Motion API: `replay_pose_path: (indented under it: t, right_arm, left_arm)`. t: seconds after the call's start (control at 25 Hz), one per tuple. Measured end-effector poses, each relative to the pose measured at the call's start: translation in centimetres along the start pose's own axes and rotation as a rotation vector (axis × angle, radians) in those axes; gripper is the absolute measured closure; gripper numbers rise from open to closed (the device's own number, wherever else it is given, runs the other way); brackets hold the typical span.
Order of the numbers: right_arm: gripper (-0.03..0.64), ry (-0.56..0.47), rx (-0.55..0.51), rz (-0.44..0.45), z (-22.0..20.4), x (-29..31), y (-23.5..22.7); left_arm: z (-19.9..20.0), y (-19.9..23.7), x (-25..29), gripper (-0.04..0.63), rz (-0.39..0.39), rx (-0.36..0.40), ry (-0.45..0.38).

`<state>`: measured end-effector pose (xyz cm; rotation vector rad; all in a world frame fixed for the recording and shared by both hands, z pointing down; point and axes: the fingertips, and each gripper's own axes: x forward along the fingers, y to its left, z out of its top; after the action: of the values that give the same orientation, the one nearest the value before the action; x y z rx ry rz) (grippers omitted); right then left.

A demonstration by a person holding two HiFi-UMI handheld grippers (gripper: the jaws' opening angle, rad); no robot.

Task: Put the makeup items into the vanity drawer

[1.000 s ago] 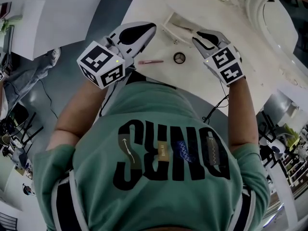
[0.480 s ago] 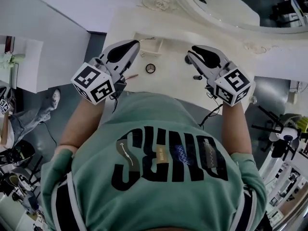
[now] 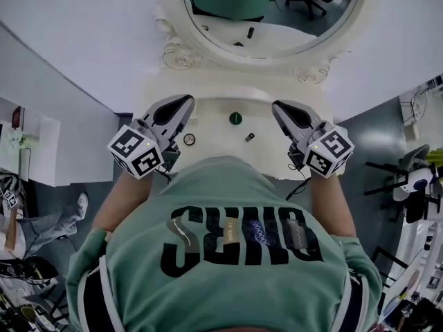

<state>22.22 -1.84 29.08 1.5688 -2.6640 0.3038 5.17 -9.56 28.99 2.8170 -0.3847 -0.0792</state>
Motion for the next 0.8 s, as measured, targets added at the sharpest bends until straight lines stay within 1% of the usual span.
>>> replay_pose_path:
  t: [0.16,0.24,0.52,0.8]
  right_arm:
    - [0.607,-0.092,0.163,-0.004,0.0,-2.2,-1.3]
    - [0.608,-0.099,0.196,-0.019,-0.3,-2.7,-1.9]
    - [0.609,-0.073,0.172,-0.002,-1.3,-2.8,-2.0]
    - [0.609,-0.072,0.118,0.006,-0.6,-2.2,-1.5]
  left_arm:
    - [-1.1,-1.3,0.9,0.597,-0.009,-0.021,0.014]
    - [-1.5,-1.7,1.2,0.597,-0.013,-0.028,0.022]
    - [-1.7,-1.8,1.3,0.597,-0.009,-0.018,0.033]
    - [-1.1,-1.5,1.1,0.597,-0.002,-0.007,0.042]
